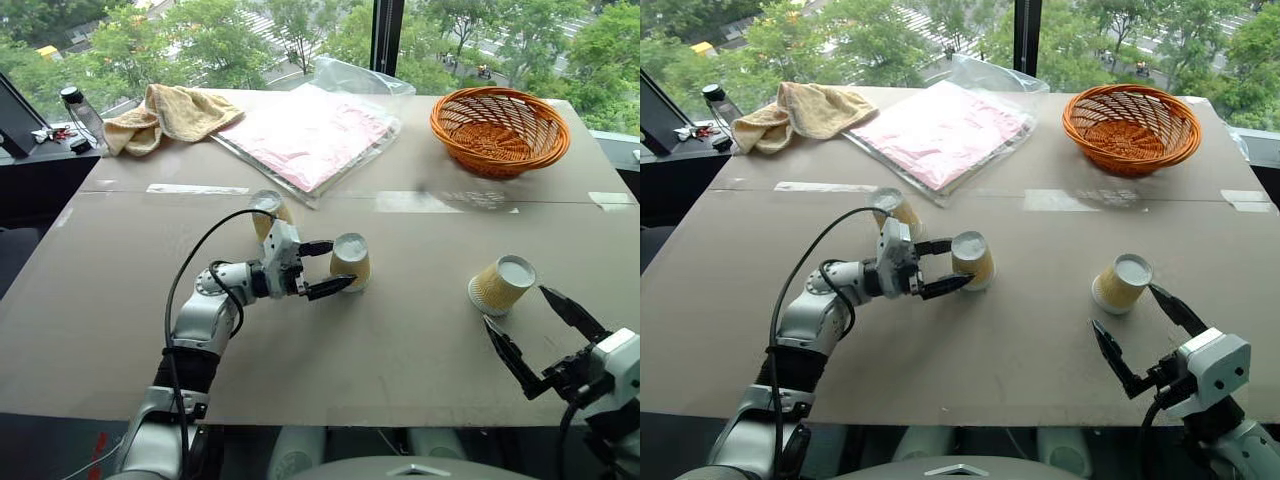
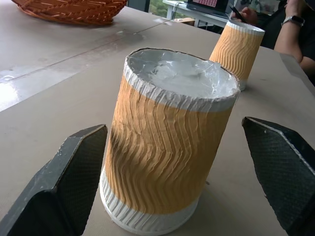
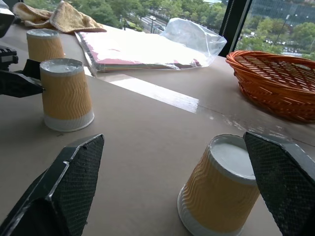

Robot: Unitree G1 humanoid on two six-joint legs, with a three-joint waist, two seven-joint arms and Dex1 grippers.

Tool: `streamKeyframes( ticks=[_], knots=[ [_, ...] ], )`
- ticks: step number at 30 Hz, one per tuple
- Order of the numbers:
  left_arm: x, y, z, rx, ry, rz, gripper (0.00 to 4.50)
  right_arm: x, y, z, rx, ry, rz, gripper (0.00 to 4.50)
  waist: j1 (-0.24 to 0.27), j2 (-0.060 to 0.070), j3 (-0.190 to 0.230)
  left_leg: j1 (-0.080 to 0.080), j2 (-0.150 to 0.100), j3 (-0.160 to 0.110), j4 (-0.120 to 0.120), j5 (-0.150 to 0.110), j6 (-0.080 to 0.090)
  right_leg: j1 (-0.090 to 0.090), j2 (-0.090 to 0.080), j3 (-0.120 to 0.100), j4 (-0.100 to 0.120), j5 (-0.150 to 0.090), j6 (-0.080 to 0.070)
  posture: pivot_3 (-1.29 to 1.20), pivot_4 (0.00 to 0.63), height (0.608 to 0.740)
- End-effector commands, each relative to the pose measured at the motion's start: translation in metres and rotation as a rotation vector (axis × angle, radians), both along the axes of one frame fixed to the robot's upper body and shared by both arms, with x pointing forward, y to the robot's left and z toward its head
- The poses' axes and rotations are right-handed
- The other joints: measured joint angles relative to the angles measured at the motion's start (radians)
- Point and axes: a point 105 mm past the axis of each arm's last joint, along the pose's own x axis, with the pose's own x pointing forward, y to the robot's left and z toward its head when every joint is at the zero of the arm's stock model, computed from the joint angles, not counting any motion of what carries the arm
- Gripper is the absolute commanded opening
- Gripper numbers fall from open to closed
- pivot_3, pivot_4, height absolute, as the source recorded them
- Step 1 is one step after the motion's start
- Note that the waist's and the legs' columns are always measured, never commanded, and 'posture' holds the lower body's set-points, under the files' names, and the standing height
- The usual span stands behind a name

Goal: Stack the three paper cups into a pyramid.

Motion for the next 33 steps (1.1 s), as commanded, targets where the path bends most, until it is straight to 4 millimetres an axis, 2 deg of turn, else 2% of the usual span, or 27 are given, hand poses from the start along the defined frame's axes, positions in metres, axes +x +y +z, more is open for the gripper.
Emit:
streamKeyframes(
  ticks=[1, 5, 9, 15, 18, 20, 21, 22, 24, 28, 33],
  knots=[
    [-0.019, 0.017, 0.017, -0.042, -0.016, -0.006, 4.47, 0.017, -0.018, 0.006, -0.094, 0.017, -0.129, 4.5, 0.006, 0.001, 0.0, 0.0, 0.0, 0.0, 0.0, 0.0, 0.0, 0.0, 0.0, 0.0, 0.0, -0.001, -0.002, 0.0, 0.15, 0.74],
    [-0.048, 0.031, 0.012, -0.02, 0.032, -0.052, 4.47, 0.039, -0.032, -0.005, -0.103, 0.081, -0.165, 4.5, 0.014, 0.001, 0.0, 0.0, -0.001, 0.0, 0.001, 0.0, 0.0, 0.001, -0.001, 0.0, 0.0, -0.002, -0.003, 0.0, 0.15, 0.74],
    [-0.071, 0.029, 0.014, -0.02, 0.026, -0.113, 4.47, 0.053, -0.043, -0.019, -0.083, 0.156, -0.178, 4.5, 0.016, 0.002, 0.001, -0.001, -0.002, 0.0, 0.0, 0.0, 0.0, 0.0, -0.002, 0.0, -0.001, -0.002, -0.003, 0.0, 0.15, 0.74],
    [-0.083, 0.024, 0.024, -0.039, 0.012, -0.104, 4.47, 0.071, -0.058, -0.028, 0.004, 0.201, -0.212, 4.5, 0.01, 0.003, 0.001, 0.0, -0.002, 0.0, 0.001, 0.0, 0.0, 0.001, -0.002, 0.0, 0.0, -0.002, -0.003, 0.0, 0.15, 0.74],
    [-0.085, 0.024, 0.025, -0.032, 0.004, -0.087, 4.5, 0.075, -0.052, -0.028, 0.032, 0.198, -0.161, 3.68, 0.007, 0.003, 0.001, 0.0, -0.002, 0.0, 0.0, 0.0, 0.0, 0.001, -0.001, 0.0, 0.0, -0.002, -0.003, 0.0, 0.15, 0.74],
    [-0.086, 0.023, 0.025, -0.031, 0.001, -0.076, 4.5, 0.076, -0.05, -0.028, 0.034, 0.2, -0.139, 2.71, 0.005, 0.003, 0.001, 0.0, -0.002, 0.001, 0.0, 0.0, 0.0, 0.001, -0.001, 0.0, 0.0, -0.002, -0.003, 0.0, 0.15, 0.74],
    [-0.086, 0.023, 0.025, -0.032, 0.001, -0.068, 4.5, 0.077, -0.047, -0.027, 0.033, 0.192, -0.123, 2.21, 0.005, 0.003, 0.001, 0.0, -0.002, 0.001, 0.0, 0.0, 0.0, 0.001, -0.001, 0.0, 0.0, -0.002, -0.003, 0.0, 0.15, 0.74],
    [-0.086, 0.024, 0.026, -0.032, 0.002, -0.06, 4.5, 0.078, -0.045, -0.025, 0.032, 0.181, -0.108, 2.0, 0.005, 0.003, 0.001, 0.0, -0.002, 0.0, 0.0, 0.0, 0.0, 0.001, -0.001, 0.0, 0.0, -0.002, -0.003, 0.0, 0.15, 0.74],
    [-0.086, 0.024, 0.027, -0.041, -0.006, -0.044, 4.5, 0.079, -0.039, -0.019, 0.038, 0.16, -0.069, 2.0, 0.005, 0.004, 0.001, 0.0, -0.002, 0.001, 0.0, 0.0, 0.0, 0.001, -0.001, 0.0, 0.0, -0.002, -0.003, 0.0, 0.15, 0.74],
    [-0.09, 0.035, 0.029, -0.067, -0.035, 0.004, 4.5, 0.078, 0.008, -0.003, 0.067, 0.133, 0.185, 2.0, 0.0, 0.005, 0.002, 0.001, -0.001, 0.001, 0.0, 0.0, 0.0, 0.001, -0.001, 0.001, 0.0, -0.002, -0.003, 0.0, 0.15, 0.74],
    [-0.098, 0.052, 0.029, -0.068, -0.026, 0.039, 4.5, 0.088, 0.046, -0.004, 0.024, 0.147, 0.333, 2.0, 0.001, 0.005, 0.002, 0.0, -0.001, 0.001, 0.0, 0.0, 0.0, 0.0, 0.0, 0.001, 0.0, -0.002, -0.003, 0.0, 0.15, 0.74]
  ],
)
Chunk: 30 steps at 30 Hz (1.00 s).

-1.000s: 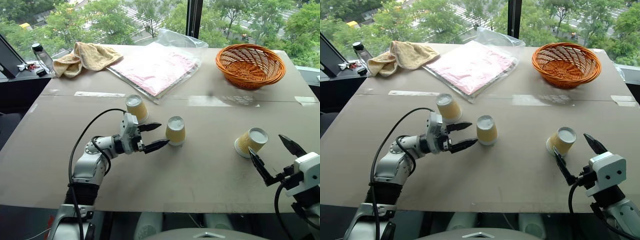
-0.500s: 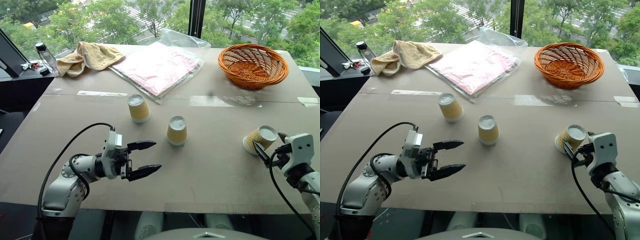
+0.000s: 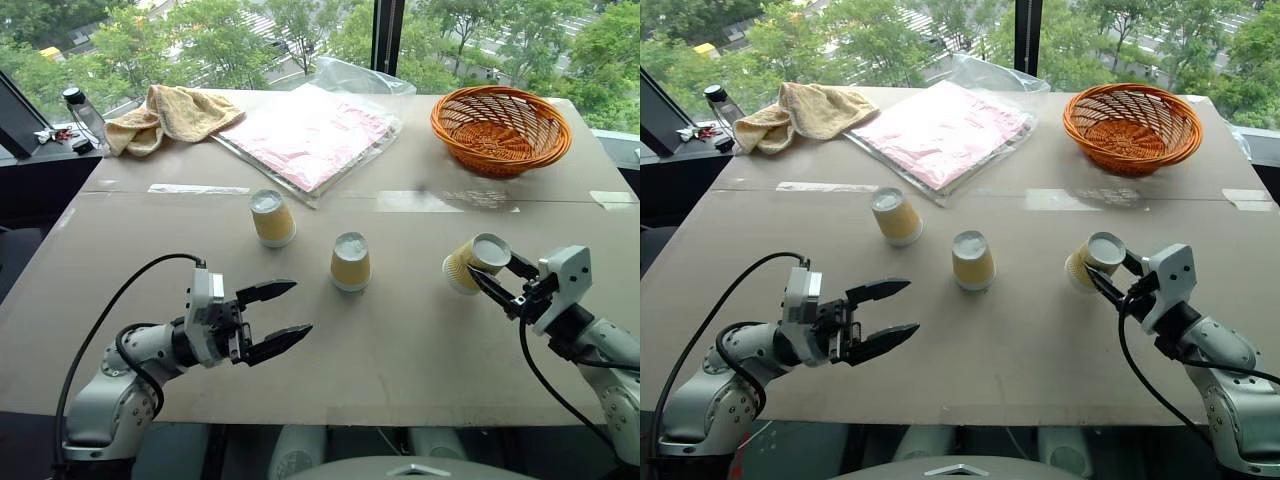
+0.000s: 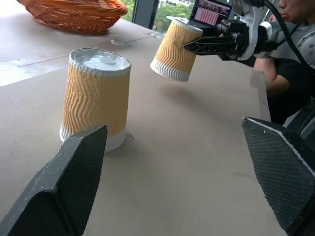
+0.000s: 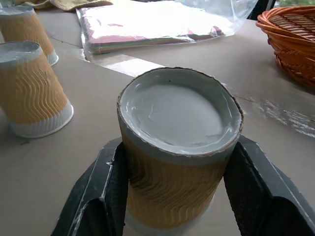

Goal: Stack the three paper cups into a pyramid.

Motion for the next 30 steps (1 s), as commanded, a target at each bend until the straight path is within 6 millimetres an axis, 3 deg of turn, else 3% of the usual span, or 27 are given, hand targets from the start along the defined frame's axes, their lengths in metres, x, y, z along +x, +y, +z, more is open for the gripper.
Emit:
streamKeyframes(
  ticks=[1, 12, 17, 24, 28, 30],
  knots=[
    [-0.007, 0.009, 0.012, -0.009, -0.045, 0.001, 4.5, 0.001, 0.024, 0.004, -0.036, -0.023, 0.107, 2.0, 0.003, 0.0, 0.0, 0.0, 0.0, 0.0, 0.0, 0.0, 0.0, 0.0, 0.0, 0.0, 0.0, 0.0, 0.0, 0.0, 0.15, 0.74],
    [-0.017, 0.023, 0.018, -0.004, -0.016, 0.075, 4.5, 0.012, 0.066, -0.017, -0.117, -0.007, 0.26, 2.0, 0.003, 0.0, 0.001, -0.001, 0.0, -0.001, 0.0, 0.0, 0.0, 0.0, 0.0, -0.001, 0.0, 0.0, 0.0, 0.0, 0.15, 0.74],
    [-0.019, 0.024, 0.02, 0.0, -0.011, 0.097, 4.5, 0.014, 0.078, -0.015, -0.094, -0.018, 0.301, 2.0, 0.003, 0.0, 0.001, 0.0, 0.0, -0.001, 0.0, 0.0, 0.0, 0.0, 0.0, -0.001, 0.0, 0.0, 0.0, 0.0, 0.15, 0.74],
    [-0.022, 0.024, 0.02, 0.002, -0.003, 0.112, 4.5, 0.016, 0.088, -0.017, -0.094, -0.017, 0.328, 2.0, 0.003, 0.0, 0.001, -0.001, 0.0, 0.0, 0.0, 0.0, 0.0, 0.0, 0.0, 0.0, 0.0, 0.0, 0.0, 0.0, 0.15, 0.74],
    [-0.021, 0.025, 0.02, 0.004, -0.001, 0.118, 4.5, 0.022, 0.084, -0.022, -0.108, -0.007, 0.296, 2.0, 0.003, 0.0, 0.001, 0.0, 0.0, -0.001, 0.0, 0.0, 0.0, 0.0, 0.0, -0.001, 0.0, 0.0, 0.0, 0.0, 0.15, 0.74],
    [-0.021, 0.025, 0.02, 0.004, -0.001, 0.122, 4.5, 0.024, 0.082, -0.022, -0.111, -0.008, 0.294, 2.97, 0.002, 0.0, 0.001, 0.0, 0.0, -0.001, 0.0, 0.0, 0.0, 0.0, 0.0, -0.001, 0.0, 0.0, 0.0, 0.0, 0.15, 0.74]
  ],
)
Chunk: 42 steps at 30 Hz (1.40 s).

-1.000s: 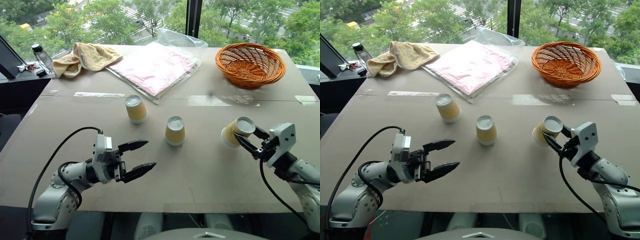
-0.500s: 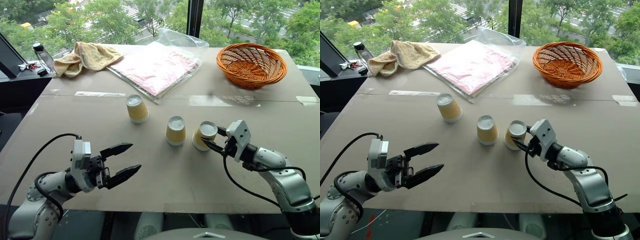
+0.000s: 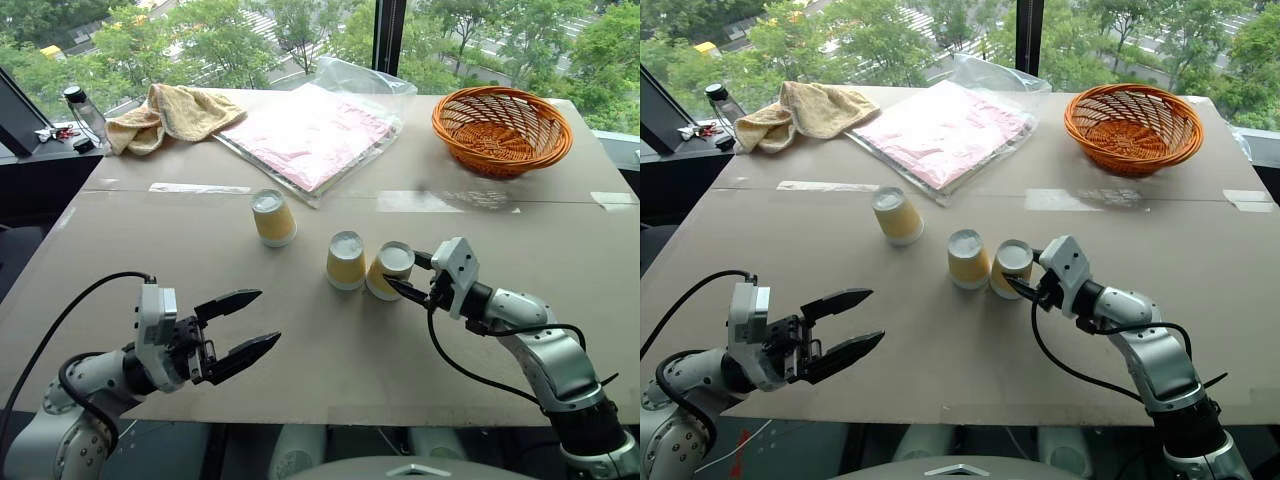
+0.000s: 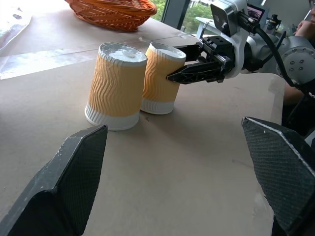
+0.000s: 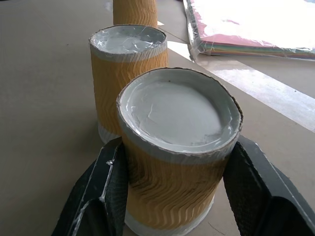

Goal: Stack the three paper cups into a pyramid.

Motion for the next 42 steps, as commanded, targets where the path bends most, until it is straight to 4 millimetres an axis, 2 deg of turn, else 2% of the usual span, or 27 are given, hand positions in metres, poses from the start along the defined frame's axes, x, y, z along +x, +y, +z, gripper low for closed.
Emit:
streamKeyframes(
  ticks=[1, 3, 4, 7, 11, 12, 14, 18, 24, 32, 36, 39, 42],
  knots=[
    [0.0, 0.001, 0.01, -0.003, -0.037, 0.006, 4.5, 0.003, -0.004, 0.003, -0.009, -0.028, -0.002, 3.25, 0.0, 0.0, 0.0, 0.0, 0.0, 0.0, 0.0, 0.0, 0.0, 0.0, 0.0, 0.0, 0.0, 0.0, 0.0, 0.0, 0.15, 0.74],
    [0.004, 0.003, 0.009, -0.003, -0.033, 0.035, 4.5, 0.001, -0.008, 0.008, -0.012, -0.06, -0.002, 4.31, 0.002, 0.001, 0.0, 0.0, 0.0, 0.0, 0.0, 0.0, 0.0, 0.0, 0.0, 0.0, 0.0, 0.0, 0.0, 0.0, 0.15, 0.74],
    [0.007, 0.005, 0.008, -0.001, -0.033, 0.053, 4.5, -0.001, -0.01, 0.011, -0.011, -0.078, 0.003, 4.42, 0.003, 0.001, 0.001, 0.0, 0.0, 0.0, 0.0, 0.0, 0.0, 0.0, 0.0, 0.0, 0.0, 0.0, 0.0, 0.0, 0.15, 0.74],
    [0.024, 0.014, 0.006, 0.002, -0.036, 0.151, 4.5, -0.014, -0.019, 0.024, 0.043, -0.099, 0.041, 4.42, 0.007, 0.001, 0.001, -0.001, 0.0, -0.001, 0.0, 0.0, 0.0, 0.0, 0.0, 0.0, 0.0, 0.0, 0.0, 0.0, 0.15, 0.74],
    [0.048, 0.025, 0.006, 0.0, -0.053, 0.201, 4.5, -0.044, -0.046, 0.043, 0.121, -0.107, 0.084, 4.42, 0.011, 0.001, 0.001, -0.001, 0.0, -0.001, 0.0, 0.0, 0.0, 0.0, 0.0, -0.001, 0.0, 0.0, 0.0, 0.0, 0.15, 0.74],
    [0.055, 0.027, 0.007, -0.001, -0.058, 0.208, 4.5, -0.05, -0.052, 0.051, 0.208, -0.095, 0.099, 4.42, 0.008, 0.001, 0.001, -0.001, 0.0, -0.001, 0.0, 0.0, 0.0, 0.0, 0.0, -0.001, 0.0, 0.0, 0.0, 0.0, 0.15, 0.74],
    [0.065, 0.03, 0.007, -0.002, -0.061, 0.216, 4.5, -0.056, -0.063, 0.056, 0.291, -0.057, 0.102, 4.42, -0.001, 0.0, 0.001, -0.001, 0.0, -0.001, 0.0, 0.0, 0.0, 0.001, 0.0, -0.001, 0.0, 0.0, 0.001, 0.0, 0.15, 0.74],
    [0.096, 0.04, 0.008, 0.004, -0.065, 0.241, 4.5, -0.069, -0.089, 0.075, 0.293, -0.073, 0.171, 4.42, 0.004, 0.001, 0.002, 0.001, 0.0, 0.0, 0.0, 0.0, 0.0, 0.001, 0.001, 0.0, 0.001, 0.0, 0.001, 0.0, 0.15, 0.74],
    [0.133, 0.041, 0.01, 0.046, -0.086, 0.259, 4.5, -0.083, -0.087, 0.098, 0.251, -0.166, 0.255, 4.42, 0.002, -0.001, 0.002, -0.001, 0.001, -0.001, 0.0, 0.0, 0.0, 0.001, 0.002, -0.001, 0.0, 0.002, 0.004, 0.0, 0.15, 0.74],
    [0.164, 0.02, 0.014, 0.086, -0.126, 0.234, 4.5, -0.093, -0.08, 0.103, 0.238, -0.195, 0.257, 4.42, 0.003, -0.002, 0.002, -0.001, 0.001, -0.002, 0.0, 0.0, 0.0, 0.001, 0.002, -0.001, 0.0, 0.003, 0.005, 0.0, 0.15, 0.74],
    [0.176, 0.013, 0.009, 0.113, -0.128, 0.236, 4.5, -0.097, -0.08, 0.102, 0.244, -0.203, 0.232, 4.42, 0.003, -0.002, 0.002, -0.001, 0.001, -0.002, 0.0, 0.0, 0.0, 0.001, 0.002, -0.001, 0.0, 0.003, 0.005, 0.0, 0.15, 0.74],
    [0.183, 0.01, 0.008, 0.12, -0.129, 0.239, 3.79, -0.1, -0.082, 0.1, 0.245, -0.207, 0.204, 4.5, 0.004, -0.002, 0.002, -0.001, 0.0, -0.002, 0.0, 0.0, 0.0, 0.001, 0.002, -0.001, 0.0, 0.003, 0.005, 0.0, 0.15, 0.74],
    [0.188, 0.009, 0.009, 0.129, -0.14, 0.245, 2.33, -0.102, -0.086, 0.099, 0.24, -0.209, 0.185, 4.5, 0.004, -0.002, 0.002, -0.002, 0.0, -0.002, 0.001, 0.0, 0.0, 0.001, 0.002, -0.001, 0.0, 0.003, 0.005, 0.0, 0.15, 0.74]
  ],
)
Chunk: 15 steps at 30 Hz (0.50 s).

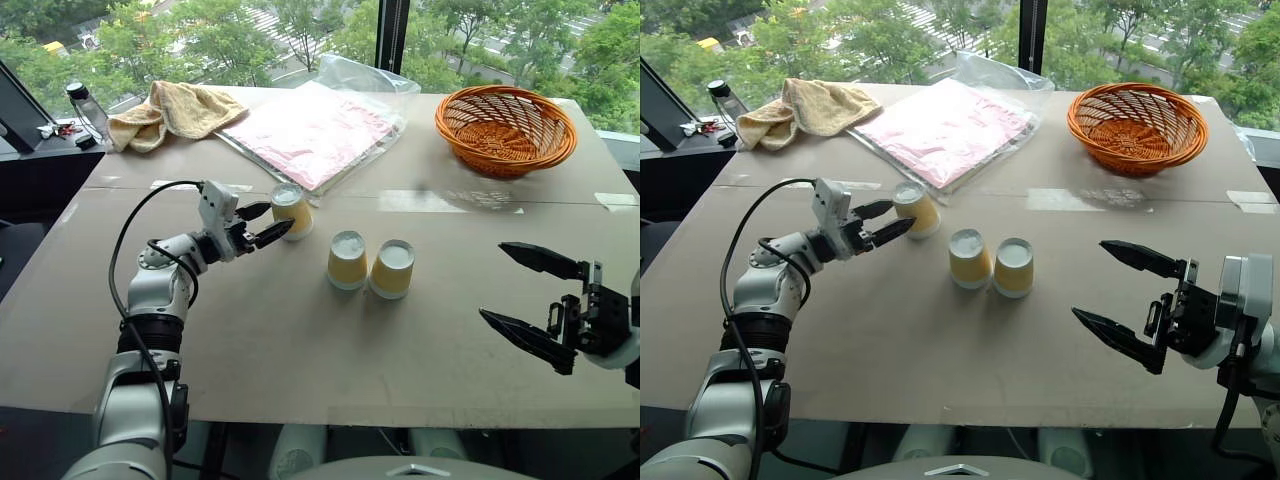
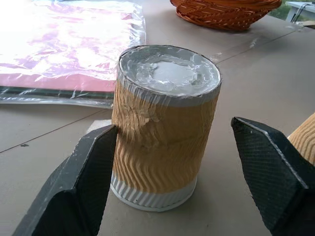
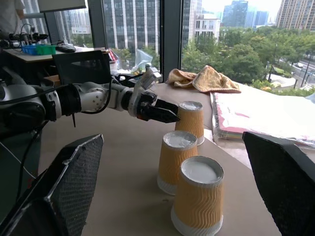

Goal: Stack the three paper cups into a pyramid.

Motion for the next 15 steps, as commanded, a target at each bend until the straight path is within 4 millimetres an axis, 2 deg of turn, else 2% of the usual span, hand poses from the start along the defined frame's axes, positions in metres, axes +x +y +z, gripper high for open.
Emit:
streamKeyframes(
  ticks=[1, 2, 3, 5, 9, 13, 15],
  knots=[
    [0.008, 0.0, 0.013, 0.017, -0.056, 0.007, 1.83, -0.005, -0.004, 0.009, -0.012, -0.063, -0.025, 4.5, 0.0, 0.0, 0.0, 0.0, 0.0, 0.0, 0.0, 0.0, 0.0, 0.0, 0.0, 0.0, 0.0, 0.0, 0.0, 0.0, 0.15, 0.74],
    [0.009, -0.001, 0.013, 0.017, -0.058, 0.008, 1.3, -0.005, -0.004, 0.008, -0.015, -0.063, -0.031, 4.5, 0.0, 0.0, 0.0, 0.0, 0.0, 0.0, 0.0, 0.0, 0.0, 0.0, 0.0, 0.0, 0.0, 0.0, 0.0, 0.0, 0.15, 0.74],
    [0.009, -0.001, 0.014, 0.014, -0.062, 0.005, 1.01, -0.005, -0.005, 0.007, -0.02, -0.061, -0.038, 4.5, 0.0, 0.0, 0.0, 0.0, 0.0, 0.0, 0.0, 0.0, 0.0, 0.0, 0.0, 0.0, 0.0, 0.0, 0.0, 0.0, 0.15, 0.74],
    [0.01, -0.003, 0.016, 0.0, -0.07, 0.0, 0.14, -0.005, -0.006, 0.005, -0.023, -0.059, -0.047, 4.5, -0.001, 0.0, 0.0, 0.0, 0.0, 0.0, 0.0, 0.0, 0.0, 0.0, 0.0, 0.0, 0.0, 0.0, 0.0, 0.0, 0.15, 0.74],
    [0.007, -0.004, 0.023, -0.054, -0.083, -0.024, 0.14, -0.005, -0.004, 0.004, -0.012, -0.058, -0.059, 4.5, -0.001, 0.0, 0.0, 0.0, 0.0, 0.0, 0.0, 0.0, 0.0, 0.0, 0.0, 0.0, 0.0, 0.0, 0.0, 0.0, 0.15, 0.74],
    [-0.012, -0.014, 0.029, -0.071, -0.082, -0.17, 0.14, -0.004, -0.007, 0.001, -0.008, -0.053, -0.072, 4.5, -0.003, 0.0, 0.0, 0.0, 0.0, 0.0, 0.0, 0.0, 0.0, 0.0, 0.0, 0.0, 0.0, 0.0, 0.0, 0.0, 0.15, 0.74],
    [-0.014, -0.017, 0.029, -0.052, -0.085, -0.185, 0.64, -0.003, -0.006, 0.001, -0.004, -0.054, -0.073, 4.5, -0.002, 0.0, 0.0, 0.0, 0.0, 0.0, 0.0, 0.0, 0.0, 0.0, 0.0, 0.0, 0.001, 0.0, 0.0, 0.0, 0.15, 0.74]
  ],
)
